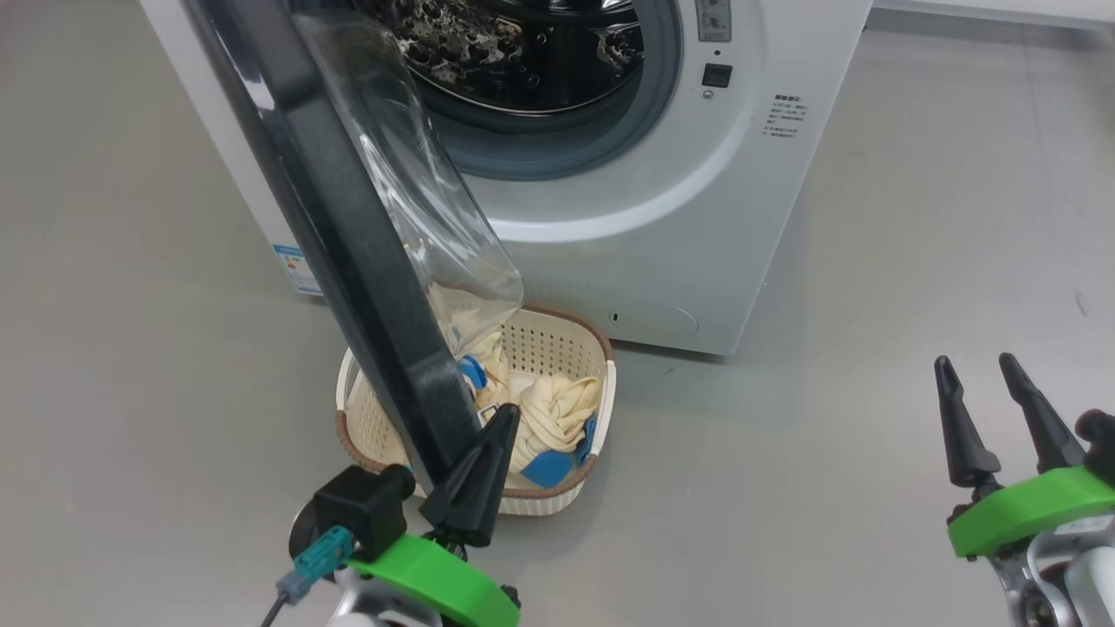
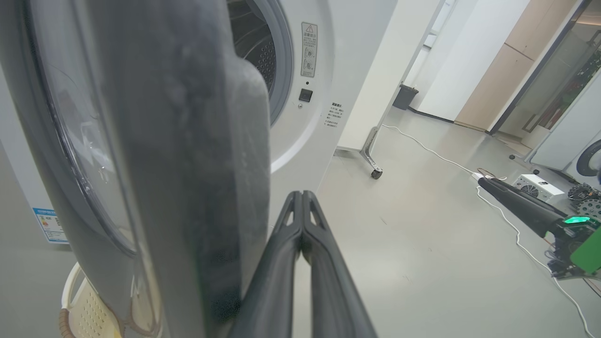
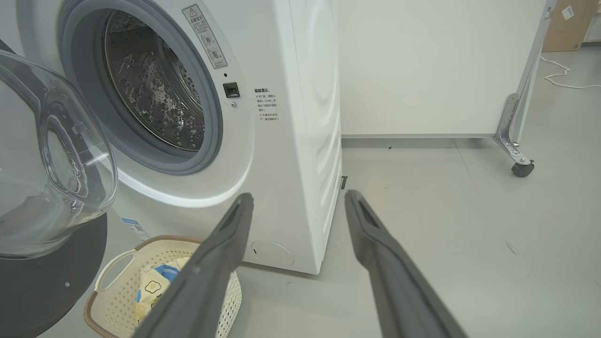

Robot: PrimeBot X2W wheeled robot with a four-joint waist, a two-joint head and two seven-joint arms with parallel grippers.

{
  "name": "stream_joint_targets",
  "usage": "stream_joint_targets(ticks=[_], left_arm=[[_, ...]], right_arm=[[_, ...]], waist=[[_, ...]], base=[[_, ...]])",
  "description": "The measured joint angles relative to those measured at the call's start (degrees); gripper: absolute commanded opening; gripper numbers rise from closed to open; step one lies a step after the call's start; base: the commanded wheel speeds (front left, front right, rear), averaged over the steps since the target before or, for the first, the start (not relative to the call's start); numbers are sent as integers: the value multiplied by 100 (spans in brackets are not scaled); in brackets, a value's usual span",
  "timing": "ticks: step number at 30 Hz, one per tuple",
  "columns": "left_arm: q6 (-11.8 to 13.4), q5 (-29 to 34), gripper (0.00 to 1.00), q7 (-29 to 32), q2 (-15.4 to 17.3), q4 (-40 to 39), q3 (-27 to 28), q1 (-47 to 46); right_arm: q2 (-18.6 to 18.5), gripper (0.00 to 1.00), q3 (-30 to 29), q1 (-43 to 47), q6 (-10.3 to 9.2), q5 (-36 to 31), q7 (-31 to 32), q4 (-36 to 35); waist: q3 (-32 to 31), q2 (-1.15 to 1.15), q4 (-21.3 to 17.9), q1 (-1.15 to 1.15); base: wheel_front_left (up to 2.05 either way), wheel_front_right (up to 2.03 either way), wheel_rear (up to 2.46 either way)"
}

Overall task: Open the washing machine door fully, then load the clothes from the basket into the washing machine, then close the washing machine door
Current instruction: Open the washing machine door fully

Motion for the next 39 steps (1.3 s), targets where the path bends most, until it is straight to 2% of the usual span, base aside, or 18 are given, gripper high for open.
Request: stream_joint_targets(ticks=[9,18,31,39], left_arm=[[19,-67,0,-92,-5,196,13,-13],[60,-107,0,-126,2,301,19,-12],[466,-122,0,-134,219,134,396,182],[710,-144,0,-133,421,101,700,217]], right_arm=[[-5,100,10,5,0,0,0,-22],[-26,100,48,8,0,0,0,-71],[-32,100,98,15,0,0,0,-81],[-32,100,143,22,0,1,0,-78]], waist=[[-88,0,171,0],[-109,0,507,0],[-188,0,1120,0],[-237,0,1327,0]], base=[[0,0,0],[0,0,0],[0,0,0],[0,0,0]])
